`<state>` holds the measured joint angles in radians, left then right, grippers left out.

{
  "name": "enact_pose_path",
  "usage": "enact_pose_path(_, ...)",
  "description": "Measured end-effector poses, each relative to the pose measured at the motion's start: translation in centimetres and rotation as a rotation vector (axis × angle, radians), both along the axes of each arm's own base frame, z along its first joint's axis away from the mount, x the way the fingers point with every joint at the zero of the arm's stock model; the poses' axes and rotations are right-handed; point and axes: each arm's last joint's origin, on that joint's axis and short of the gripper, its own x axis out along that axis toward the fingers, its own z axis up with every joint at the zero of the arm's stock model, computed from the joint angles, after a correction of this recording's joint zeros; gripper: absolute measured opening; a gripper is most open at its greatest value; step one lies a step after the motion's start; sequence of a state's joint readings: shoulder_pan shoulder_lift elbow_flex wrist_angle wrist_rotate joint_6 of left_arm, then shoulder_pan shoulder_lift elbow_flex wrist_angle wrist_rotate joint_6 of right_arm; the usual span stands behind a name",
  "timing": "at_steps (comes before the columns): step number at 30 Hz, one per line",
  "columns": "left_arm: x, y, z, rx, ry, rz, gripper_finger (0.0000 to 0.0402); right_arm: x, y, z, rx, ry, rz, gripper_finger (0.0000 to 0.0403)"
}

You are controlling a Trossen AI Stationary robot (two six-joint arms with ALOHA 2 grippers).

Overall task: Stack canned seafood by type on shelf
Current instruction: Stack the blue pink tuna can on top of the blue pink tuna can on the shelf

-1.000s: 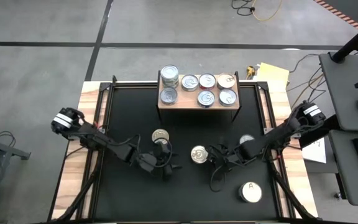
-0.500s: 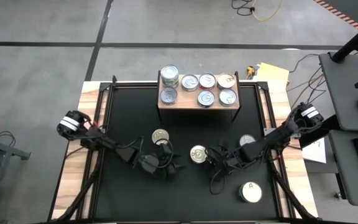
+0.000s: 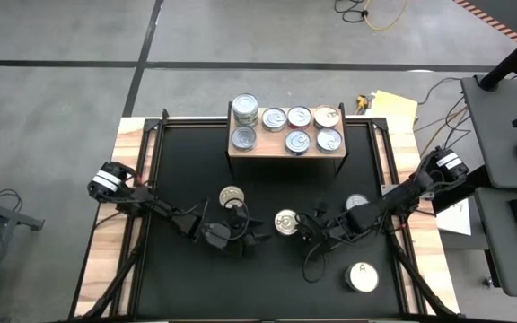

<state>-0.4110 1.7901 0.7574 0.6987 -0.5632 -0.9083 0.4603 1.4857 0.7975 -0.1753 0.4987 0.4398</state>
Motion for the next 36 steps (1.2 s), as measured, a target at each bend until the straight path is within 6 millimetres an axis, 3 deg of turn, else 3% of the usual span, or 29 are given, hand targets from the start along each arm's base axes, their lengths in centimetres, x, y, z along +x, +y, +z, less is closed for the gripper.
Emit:
enact_pose_path(11, 0.1, 0.1, 0.0, -0.018, -0.031, 0.034, 0.0315, -0.4, -0.2, -1.0, -0.020, 0.033, -0.010, 0.0009)
enact_pose_path(17, 0.5, 0.4, -0.9, 0.000, -0.025, 0.062, 0.0315, -0.4, -0.3, -2.3, -0.047, 0.045, -0.047, 0.0009)
enact_pose_path(27, 1.1, 0.6, -3.3, -0.156, -0.037, 0.105, 0.0315, -0.4, 0.1, -3.1, -0.053, 0.068, -0.042, 0.0009)
enact_pose_path(36, 4.1, 0.1, -3.8, -0.138, -0.061, 0.109, 0.0315, -1.1, 0.6, -3.9, 0.045, 0.157, 0.009, 0.0009)
